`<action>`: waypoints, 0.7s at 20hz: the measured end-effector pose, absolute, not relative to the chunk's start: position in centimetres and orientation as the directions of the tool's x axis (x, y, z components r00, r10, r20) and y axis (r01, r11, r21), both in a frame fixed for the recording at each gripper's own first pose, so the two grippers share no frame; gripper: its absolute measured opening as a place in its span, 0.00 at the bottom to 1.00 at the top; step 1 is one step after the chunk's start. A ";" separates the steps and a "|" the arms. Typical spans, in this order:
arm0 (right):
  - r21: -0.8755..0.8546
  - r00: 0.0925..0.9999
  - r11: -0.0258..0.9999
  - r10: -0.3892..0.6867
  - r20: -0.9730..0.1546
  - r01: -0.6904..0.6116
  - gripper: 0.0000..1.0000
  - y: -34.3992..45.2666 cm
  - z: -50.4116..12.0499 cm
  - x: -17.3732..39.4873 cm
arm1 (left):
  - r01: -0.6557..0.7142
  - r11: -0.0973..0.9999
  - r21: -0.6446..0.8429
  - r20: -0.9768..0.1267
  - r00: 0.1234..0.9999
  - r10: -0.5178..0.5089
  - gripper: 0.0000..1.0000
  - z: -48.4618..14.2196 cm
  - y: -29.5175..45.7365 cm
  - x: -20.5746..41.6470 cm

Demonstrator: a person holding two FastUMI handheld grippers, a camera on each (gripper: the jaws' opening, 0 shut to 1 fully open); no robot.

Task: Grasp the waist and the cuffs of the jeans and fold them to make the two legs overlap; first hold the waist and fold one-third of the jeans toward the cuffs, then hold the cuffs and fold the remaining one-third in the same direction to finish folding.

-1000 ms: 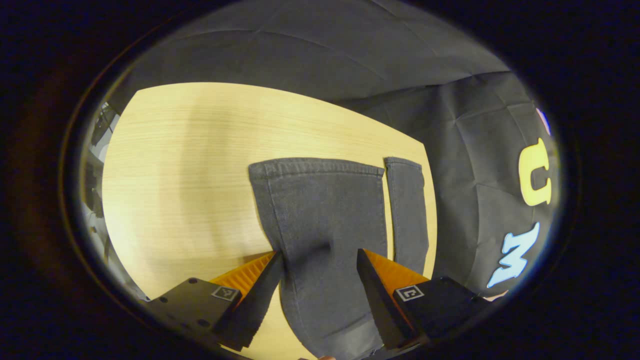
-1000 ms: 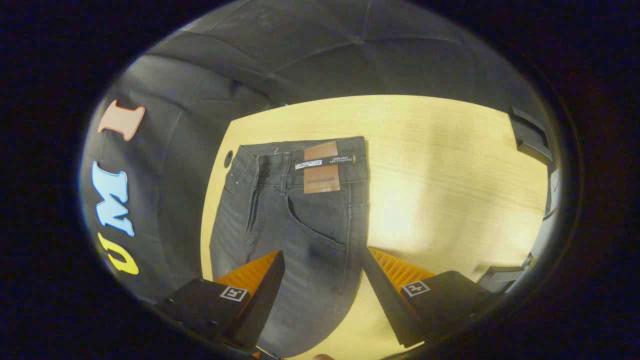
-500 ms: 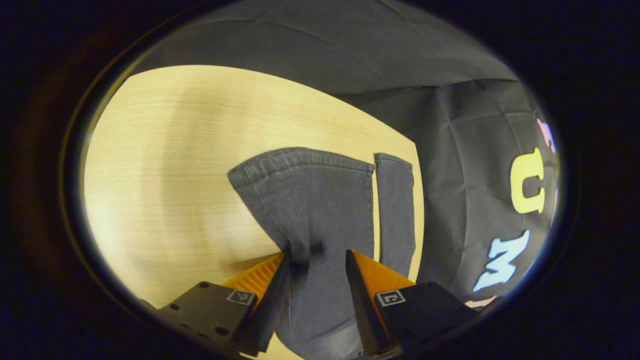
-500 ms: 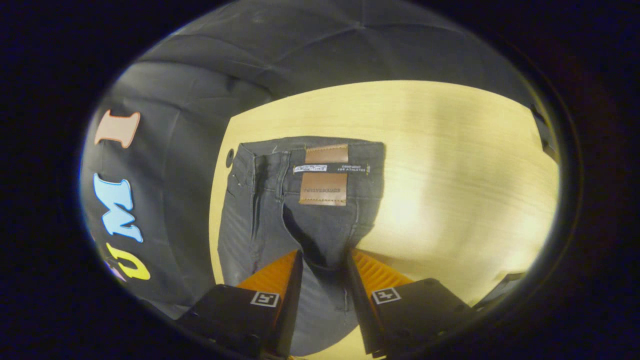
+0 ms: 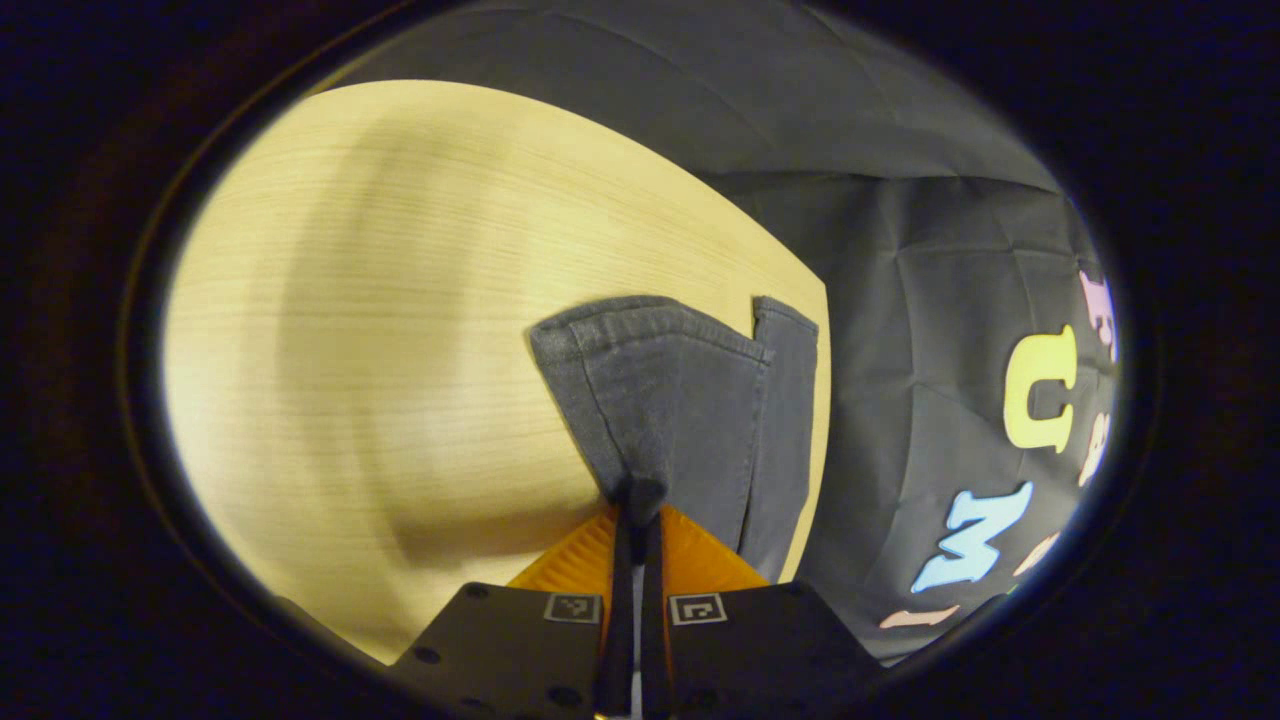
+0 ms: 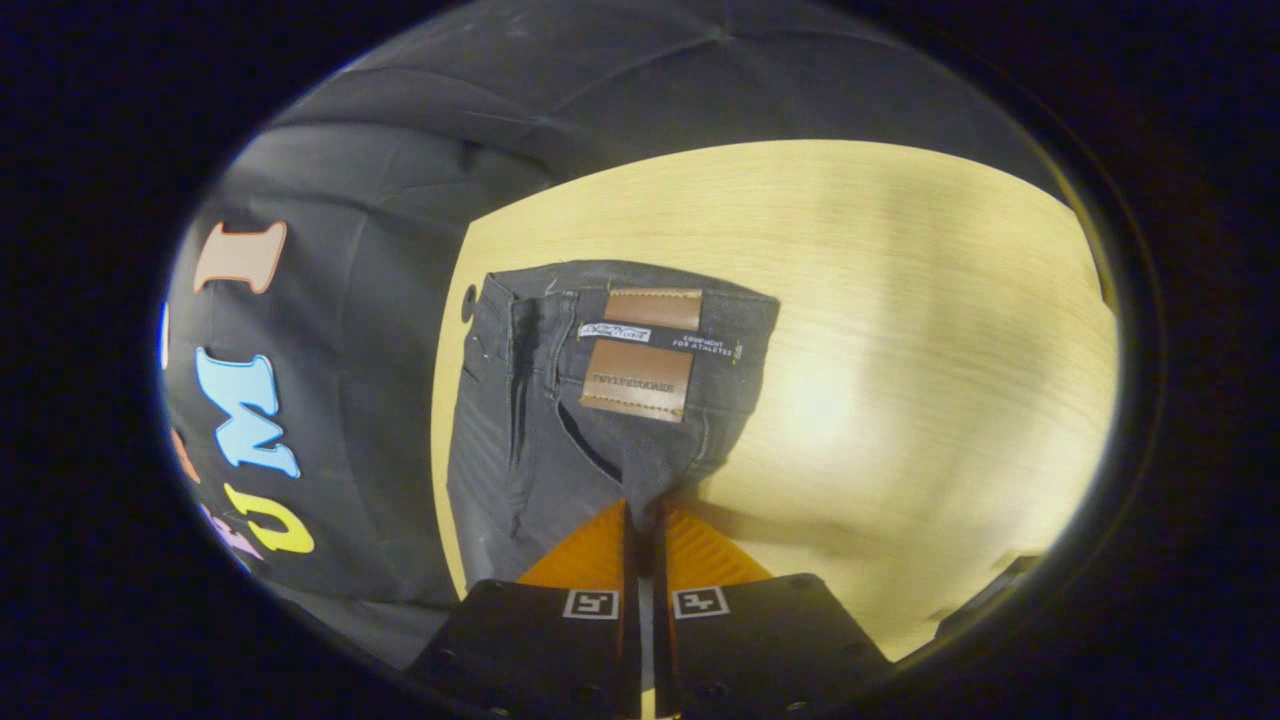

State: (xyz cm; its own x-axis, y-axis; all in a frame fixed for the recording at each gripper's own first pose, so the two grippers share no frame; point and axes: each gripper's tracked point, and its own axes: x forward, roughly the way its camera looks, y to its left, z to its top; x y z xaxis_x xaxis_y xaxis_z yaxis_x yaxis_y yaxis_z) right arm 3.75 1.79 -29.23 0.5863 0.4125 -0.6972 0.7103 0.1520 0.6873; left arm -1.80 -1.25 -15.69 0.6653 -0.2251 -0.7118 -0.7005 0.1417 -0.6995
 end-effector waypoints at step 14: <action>0.819 0.647 0.066 0.578 -0.497 0.570 0.02 0.0 -21.0 2.5 | -0.601 0.024 -0.799 -0.586 0.769 -0.256 0.11 -1.8 0.4 -6.0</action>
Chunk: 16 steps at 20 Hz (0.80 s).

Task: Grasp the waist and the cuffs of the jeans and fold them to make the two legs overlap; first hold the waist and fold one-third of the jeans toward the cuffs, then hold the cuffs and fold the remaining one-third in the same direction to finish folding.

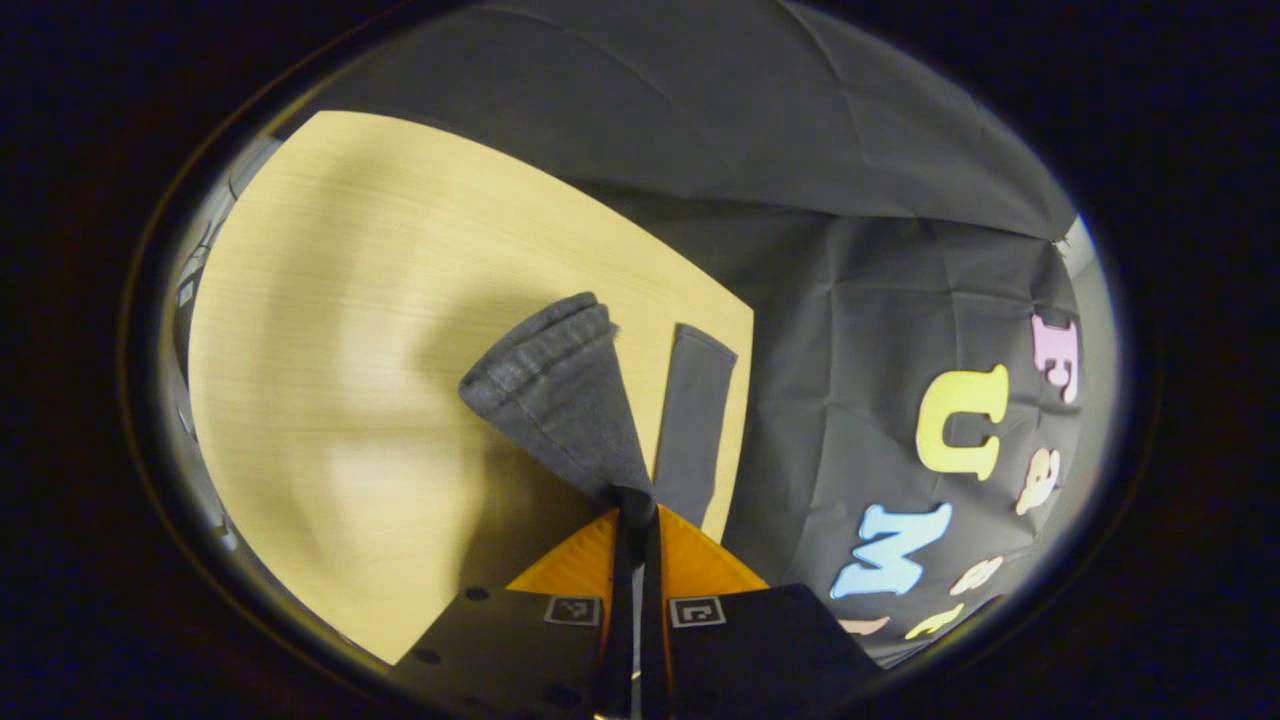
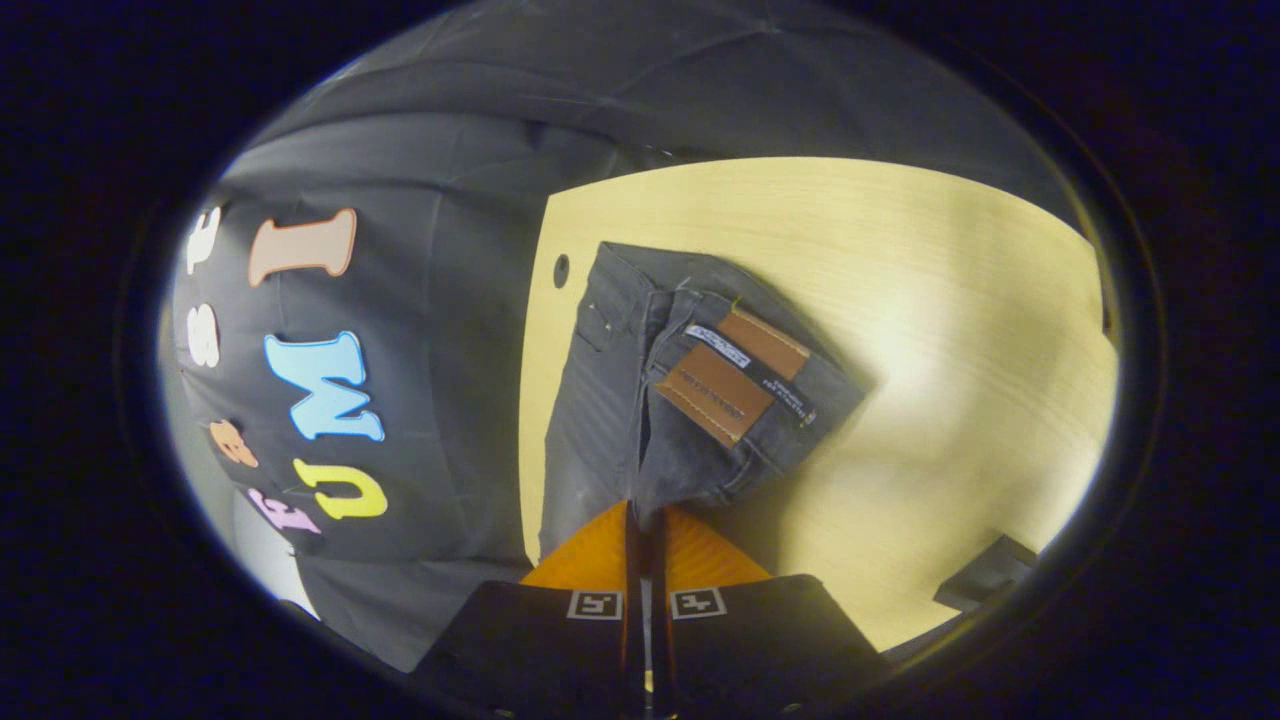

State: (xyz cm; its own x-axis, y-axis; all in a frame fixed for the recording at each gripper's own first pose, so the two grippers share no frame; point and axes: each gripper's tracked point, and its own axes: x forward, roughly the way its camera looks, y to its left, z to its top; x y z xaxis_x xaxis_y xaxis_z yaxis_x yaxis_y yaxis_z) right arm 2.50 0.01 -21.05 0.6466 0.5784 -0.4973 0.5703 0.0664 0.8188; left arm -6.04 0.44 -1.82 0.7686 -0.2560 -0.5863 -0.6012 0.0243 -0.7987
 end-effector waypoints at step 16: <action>0.757 0.611 -0.096 0.659 -0.438 0.646 0.02 -3.1 -15.9 14.9 | -0.637 0.125 -0.761 -0.633 0.687 -0.356 0.07 1.2 -6.9 13.8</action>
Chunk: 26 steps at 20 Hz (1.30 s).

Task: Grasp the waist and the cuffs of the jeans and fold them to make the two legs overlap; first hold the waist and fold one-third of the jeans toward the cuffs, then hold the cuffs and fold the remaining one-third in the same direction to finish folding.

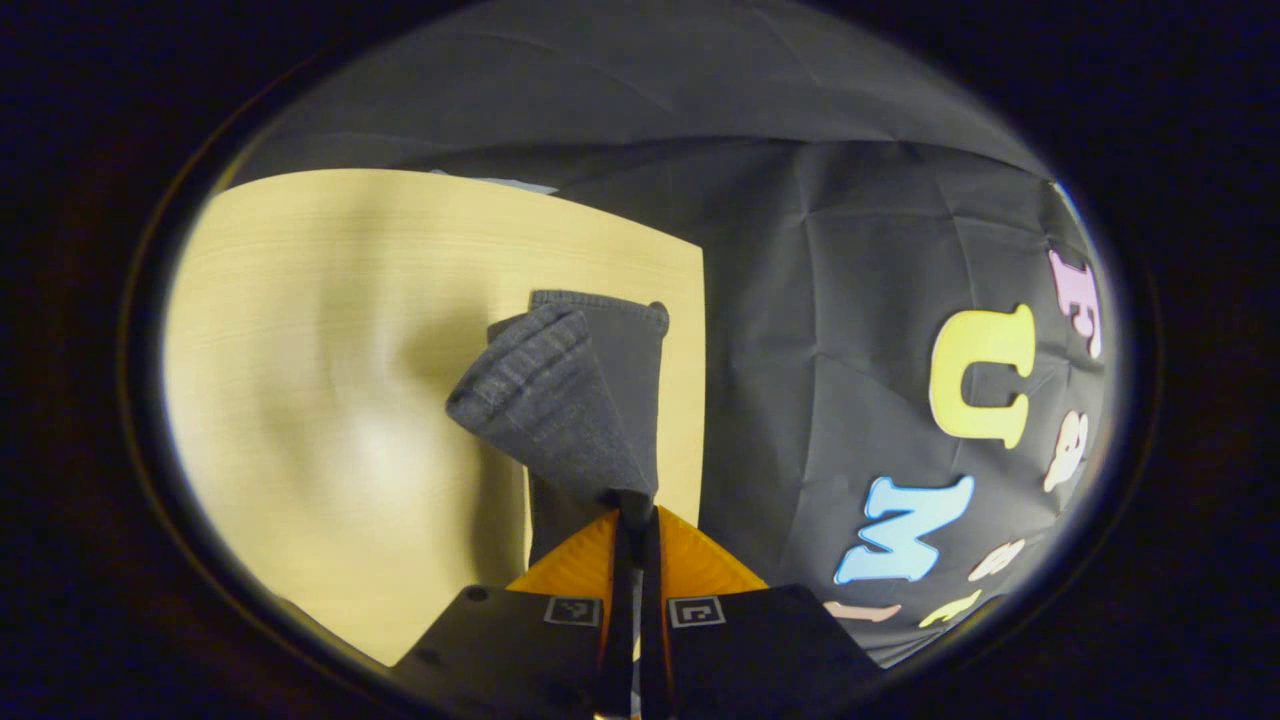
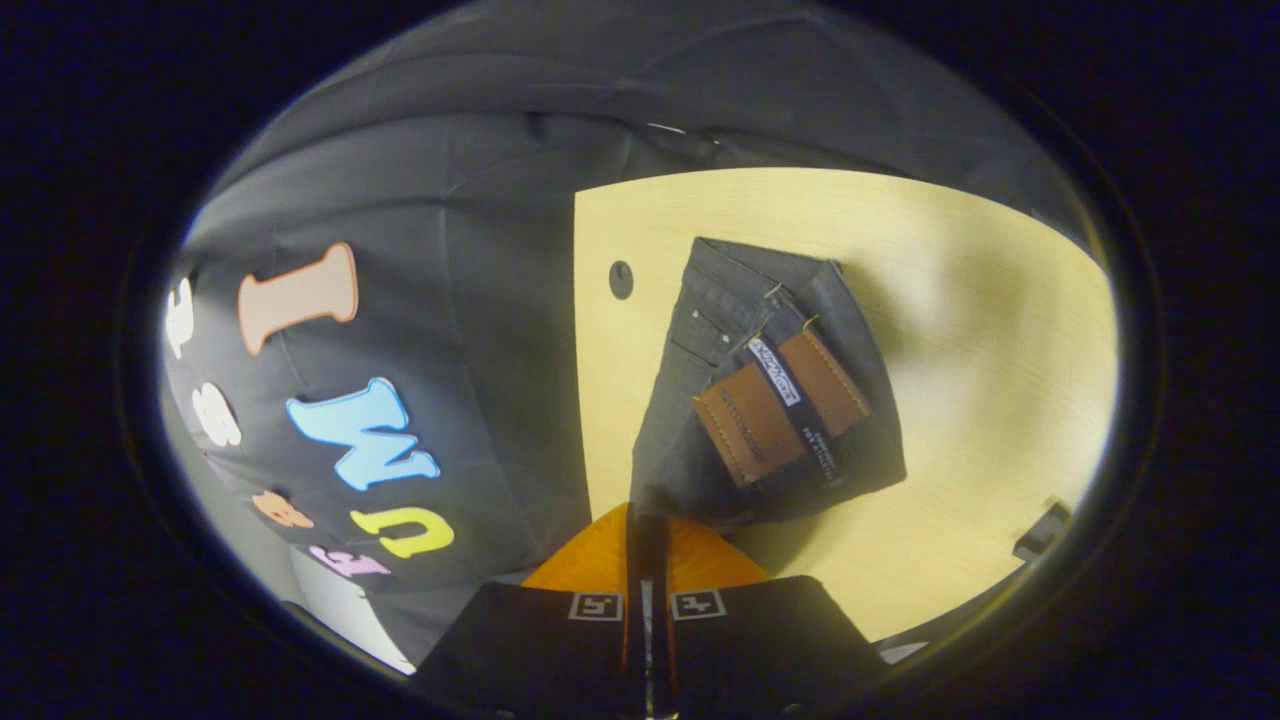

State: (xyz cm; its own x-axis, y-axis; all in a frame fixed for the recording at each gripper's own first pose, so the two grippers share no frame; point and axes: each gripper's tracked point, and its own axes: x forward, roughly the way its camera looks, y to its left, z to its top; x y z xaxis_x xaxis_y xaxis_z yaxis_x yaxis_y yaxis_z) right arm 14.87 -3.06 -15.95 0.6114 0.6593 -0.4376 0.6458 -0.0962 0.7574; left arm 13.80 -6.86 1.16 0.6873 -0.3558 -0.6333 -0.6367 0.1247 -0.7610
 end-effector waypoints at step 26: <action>0.828 0.688 0.189 0.476 -0.547 0.528 0.92 -2.3 -24.6 26.3 | -0.418 0.602 -0.680 -0.656 0.713 -0.246 0.93 -1.5 -11.3 26.6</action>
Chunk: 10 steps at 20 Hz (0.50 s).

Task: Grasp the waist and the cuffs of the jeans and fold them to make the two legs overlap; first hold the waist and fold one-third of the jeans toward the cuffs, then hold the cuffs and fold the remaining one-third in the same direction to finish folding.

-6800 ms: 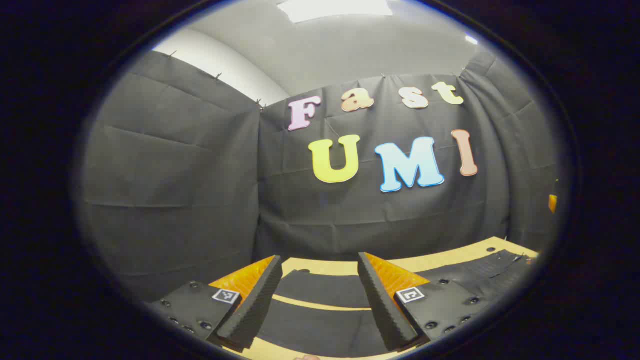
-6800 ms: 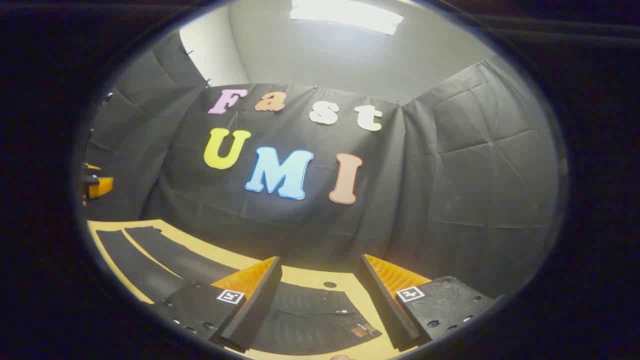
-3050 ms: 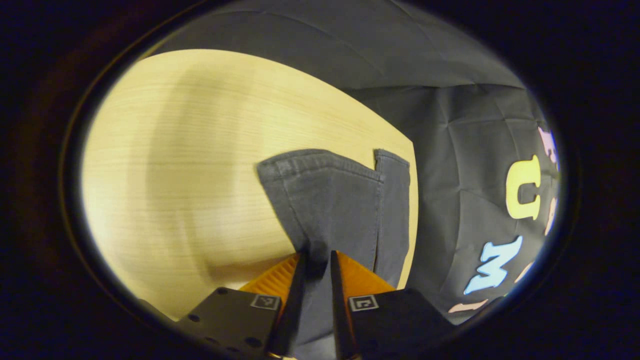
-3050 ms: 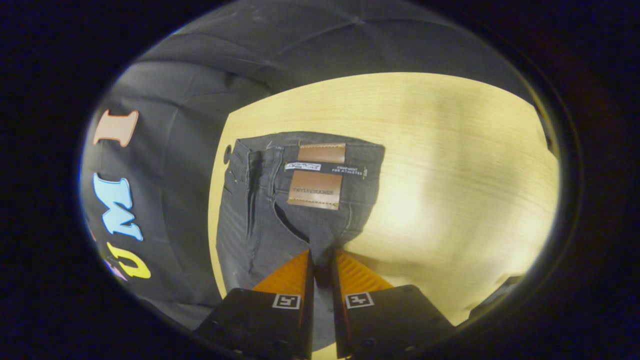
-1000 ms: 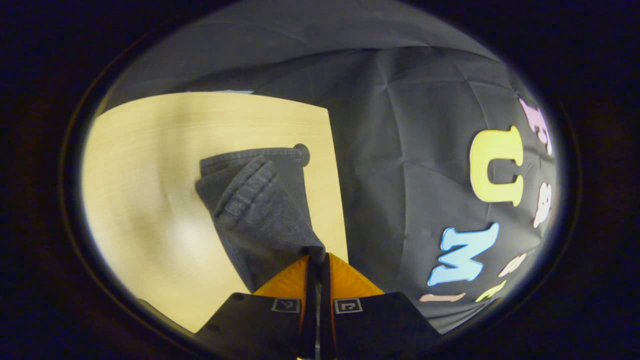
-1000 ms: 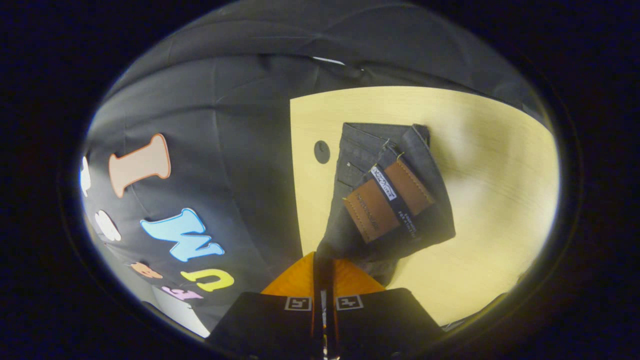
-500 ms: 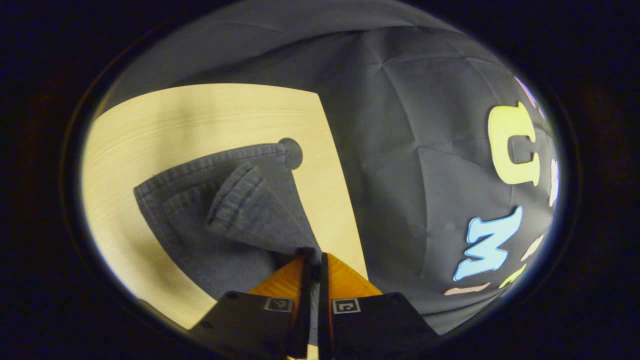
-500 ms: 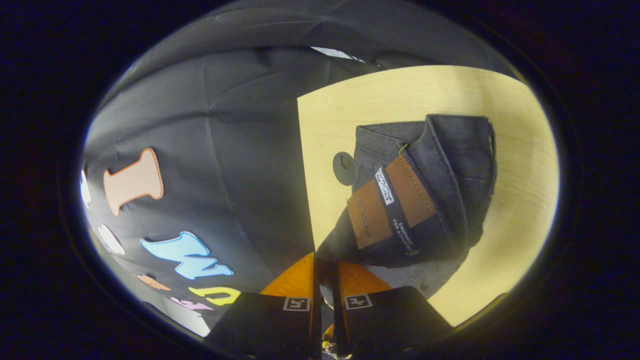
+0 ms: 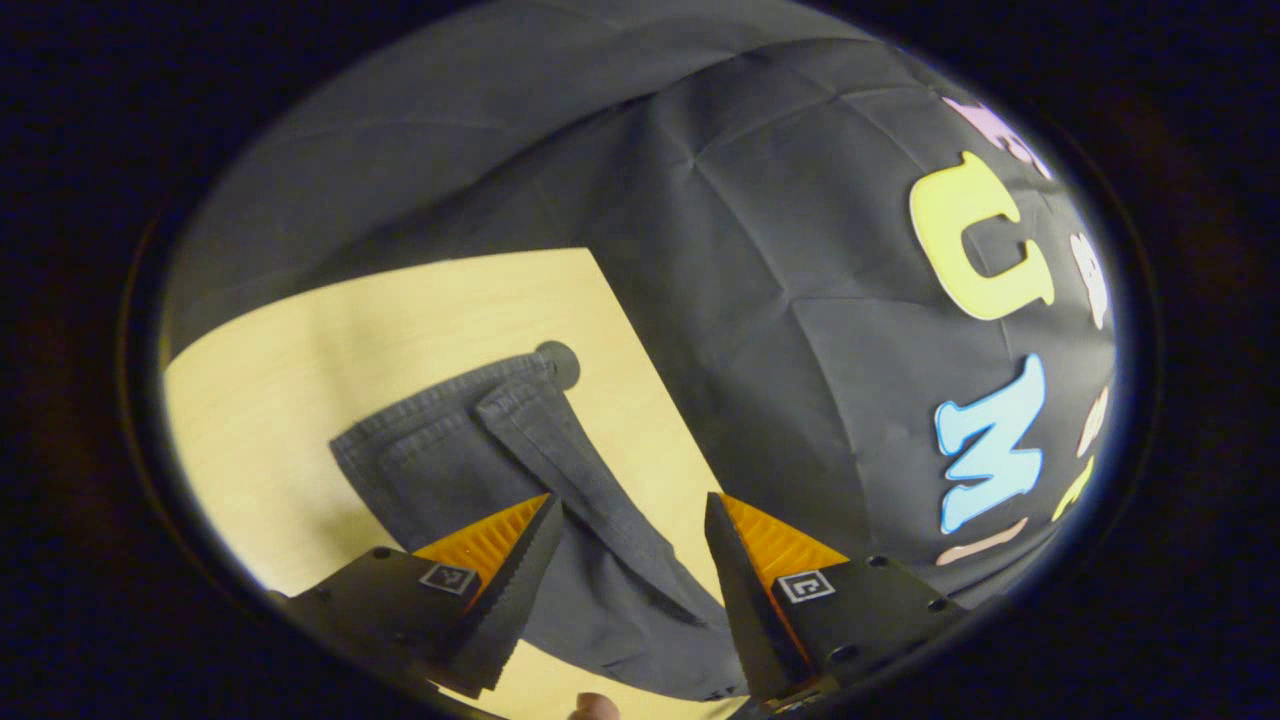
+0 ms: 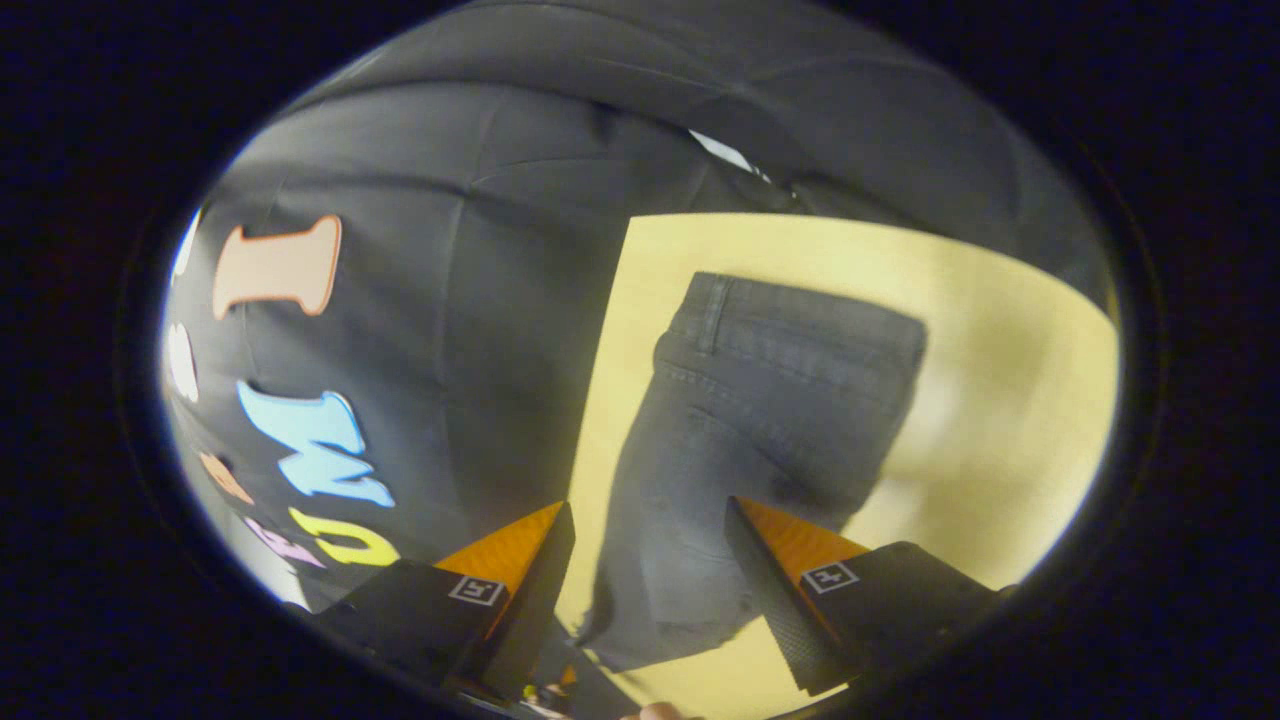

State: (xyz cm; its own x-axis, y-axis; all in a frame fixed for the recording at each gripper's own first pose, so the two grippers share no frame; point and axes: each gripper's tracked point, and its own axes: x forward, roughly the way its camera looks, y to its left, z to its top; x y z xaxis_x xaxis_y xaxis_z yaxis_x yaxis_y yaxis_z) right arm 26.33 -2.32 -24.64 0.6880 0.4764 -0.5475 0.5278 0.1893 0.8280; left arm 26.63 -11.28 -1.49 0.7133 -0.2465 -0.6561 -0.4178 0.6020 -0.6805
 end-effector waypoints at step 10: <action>0.736 0.666 0.220 0.318 -0.675 0.640 0.92 -4.1 -31.9 23.1 | -0.229 0.907 -0.353 -0.558 0.830 -0.008 0.99 5.7 -12.8 20.4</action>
